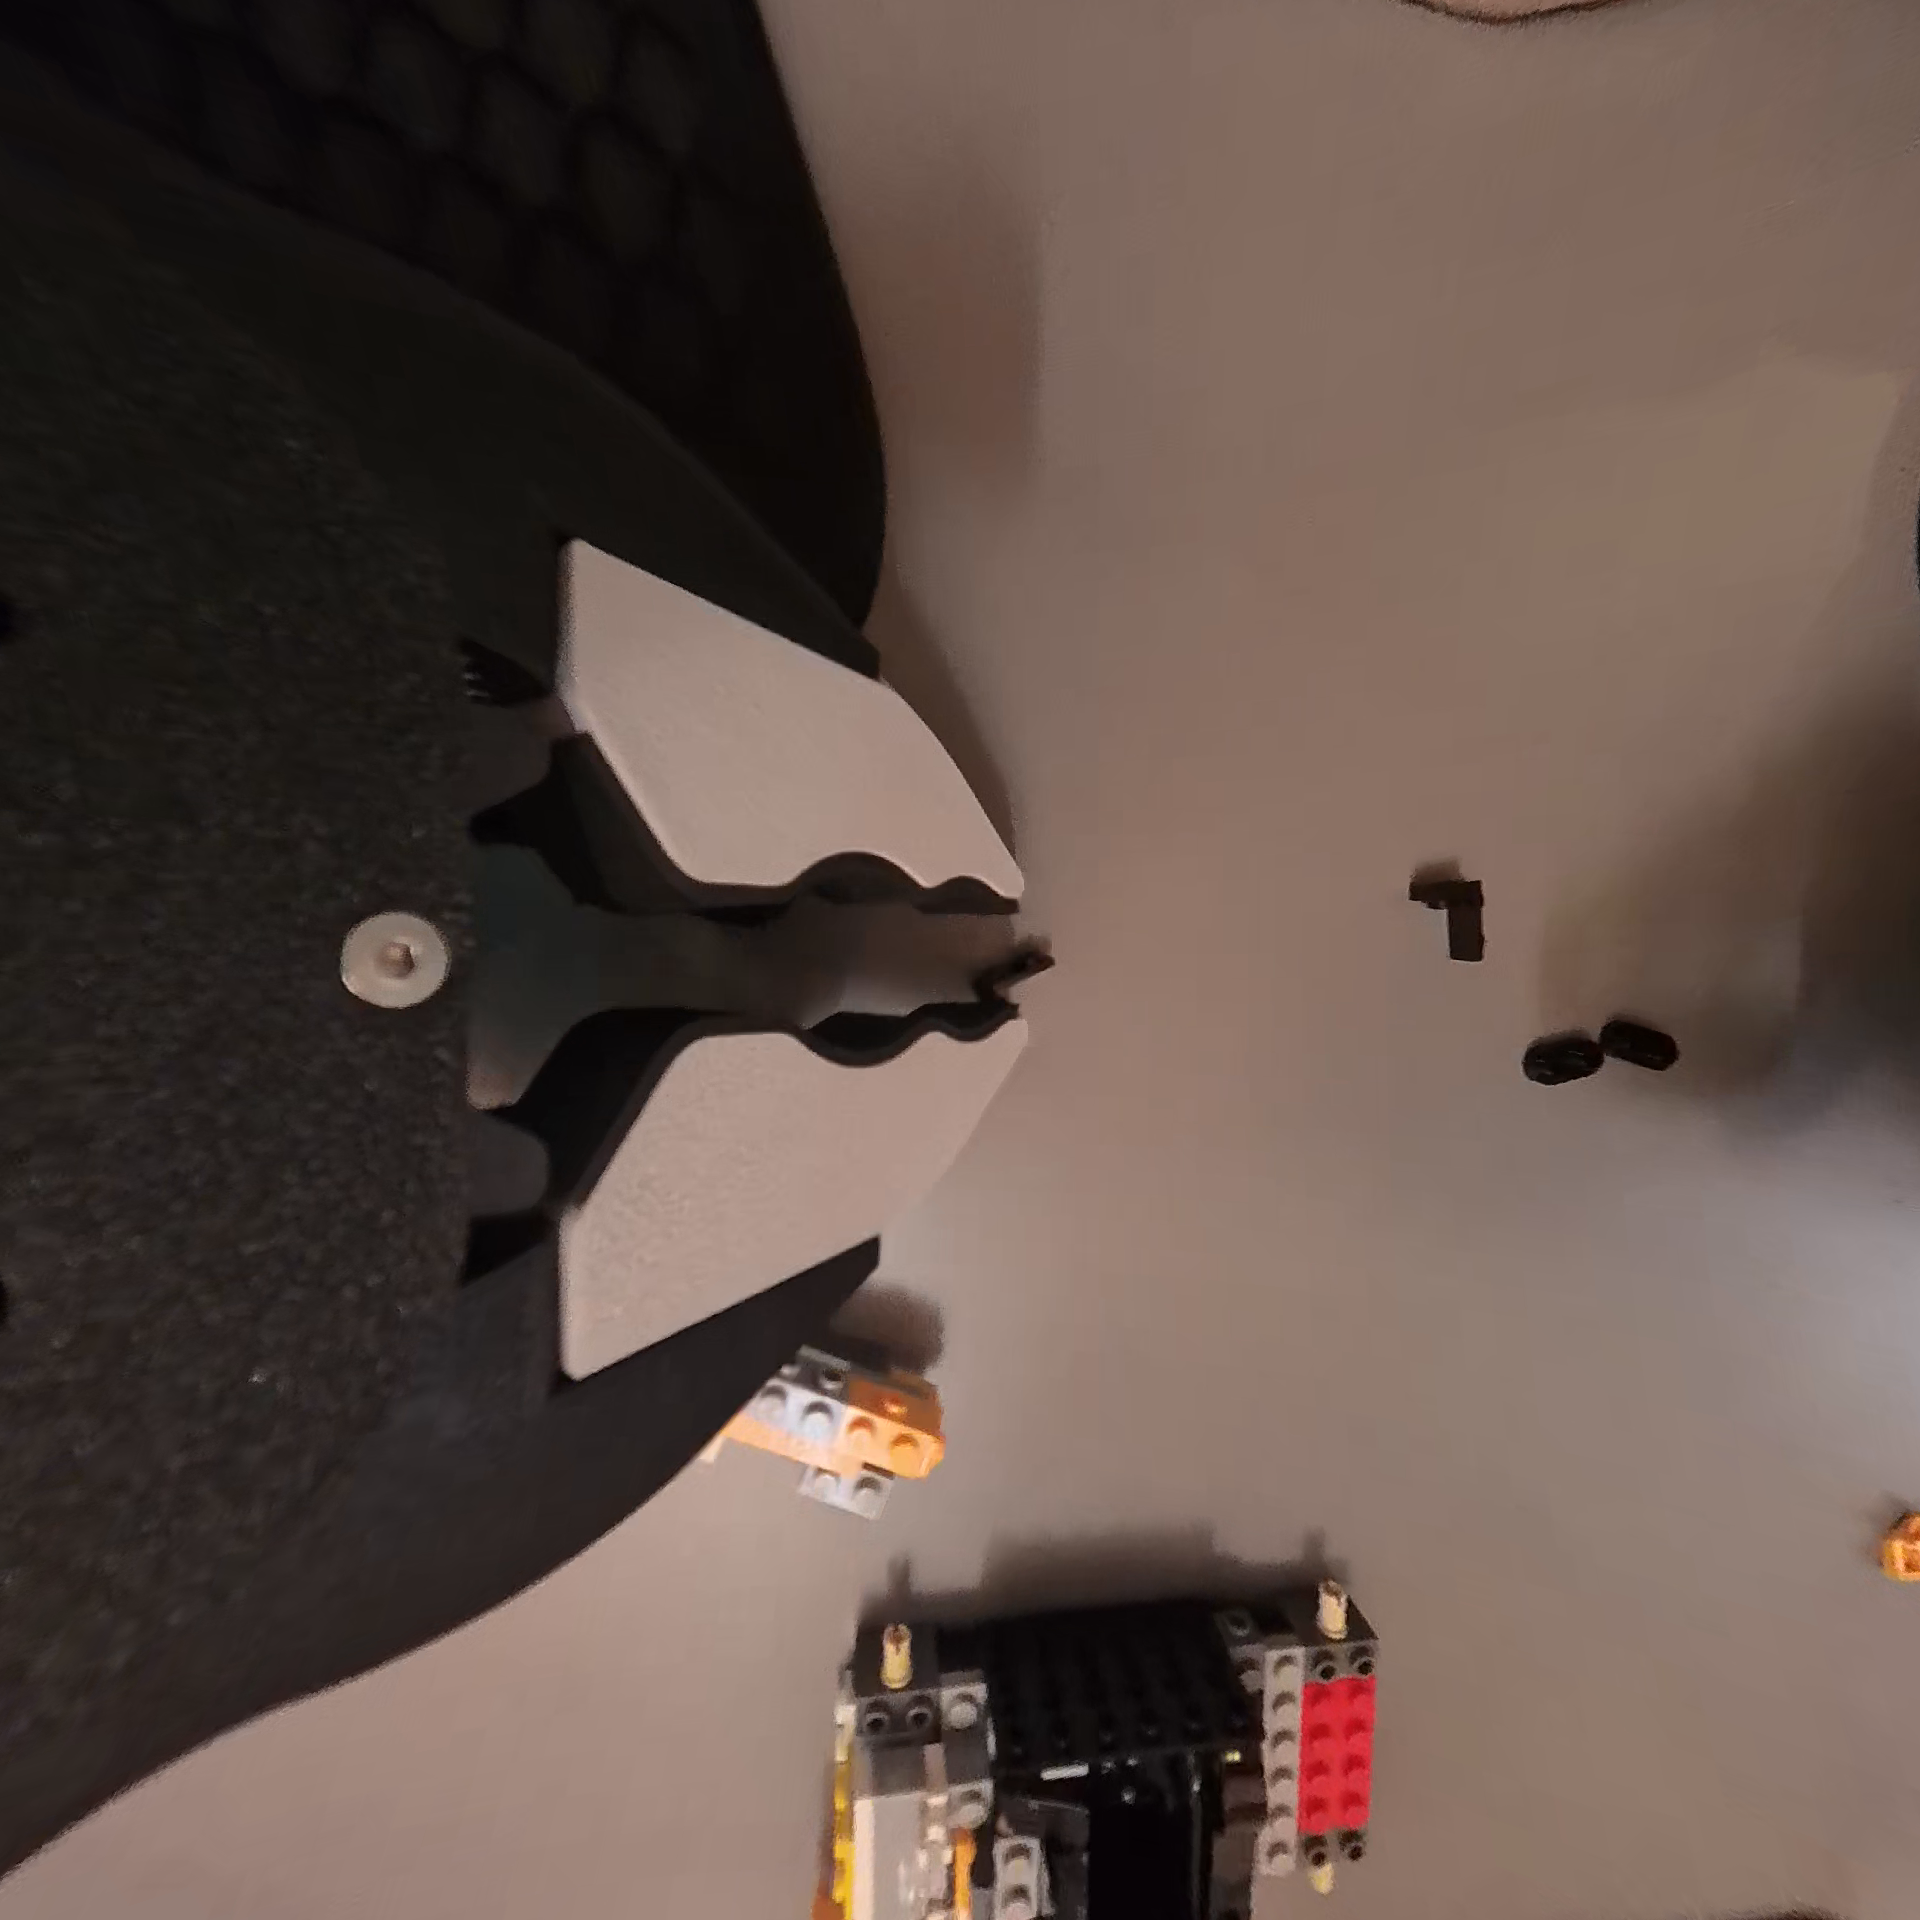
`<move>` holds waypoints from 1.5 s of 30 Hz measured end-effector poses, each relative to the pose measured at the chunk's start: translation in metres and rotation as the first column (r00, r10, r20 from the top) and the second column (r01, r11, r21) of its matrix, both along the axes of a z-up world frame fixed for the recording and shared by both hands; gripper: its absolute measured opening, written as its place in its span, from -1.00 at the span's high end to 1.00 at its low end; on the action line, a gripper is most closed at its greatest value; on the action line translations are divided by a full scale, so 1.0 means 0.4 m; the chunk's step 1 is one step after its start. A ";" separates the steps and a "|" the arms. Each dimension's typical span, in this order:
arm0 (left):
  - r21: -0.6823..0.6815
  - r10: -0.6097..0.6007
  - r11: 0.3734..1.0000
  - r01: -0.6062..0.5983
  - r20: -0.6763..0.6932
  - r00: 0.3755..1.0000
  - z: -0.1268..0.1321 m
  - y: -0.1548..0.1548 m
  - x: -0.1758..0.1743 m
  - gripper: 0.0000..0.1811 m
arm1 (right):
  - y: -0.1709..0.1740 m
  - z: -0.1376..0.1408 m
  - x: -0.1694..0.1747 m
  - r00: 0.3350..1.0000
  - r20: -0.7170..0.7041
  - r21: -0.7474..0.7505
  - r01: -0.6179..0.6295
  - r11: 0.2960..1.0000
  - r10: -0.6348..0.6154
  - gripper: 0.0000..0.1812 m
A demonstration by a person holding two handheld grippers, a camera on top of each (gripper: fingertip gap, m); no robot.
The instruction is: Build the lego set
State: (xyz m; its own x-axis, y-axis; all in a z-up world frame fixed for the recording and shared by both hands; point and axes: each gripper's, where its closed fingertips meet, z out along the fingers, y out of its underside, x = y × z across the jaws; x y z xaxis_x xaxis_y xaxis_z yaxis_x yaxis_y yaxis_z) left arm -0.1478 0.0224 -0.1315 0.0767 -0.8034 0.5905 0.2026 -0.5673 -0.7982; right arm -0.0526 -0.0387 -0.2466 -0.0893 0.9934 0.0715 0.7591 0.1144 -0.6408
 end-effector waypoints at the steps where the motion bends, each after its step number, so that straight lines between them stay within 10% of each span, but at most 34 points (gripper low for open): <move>1: -0.001 0.000 1.000 0.000 0.000 1.000 -0.001 0.000 0.000 0.92 | -0.001 0.003 0.006 1.000 0.000 0.000 0.002 1.000 -0.002 0.82; 22: 0.007 -0.012 1.000 0.012 -0.028 1.000 -0.007 -0.008 0.008 0.92 | 0.012 -0.018 -0.024 0.962 0.253 0.254 0.038 0.966 -0.105 0.99; 31: -0.005 -0.018 1.000 0.018 -0.035 0.999 -0.015 -0.007 0.009 0.92 | 0.041 0.049 0.008 0.966 -0.166 -0.072 0.190 0.979 -0.199 0.99; 45: -0.009 -0.022 1.000 0.022 -0.056 0.998 -0.027 -0.006 0.014 0.92 | 0.050 0.018 0.122 0.968 -0.137 -0.111 0.197 0.974 -0.212 0.91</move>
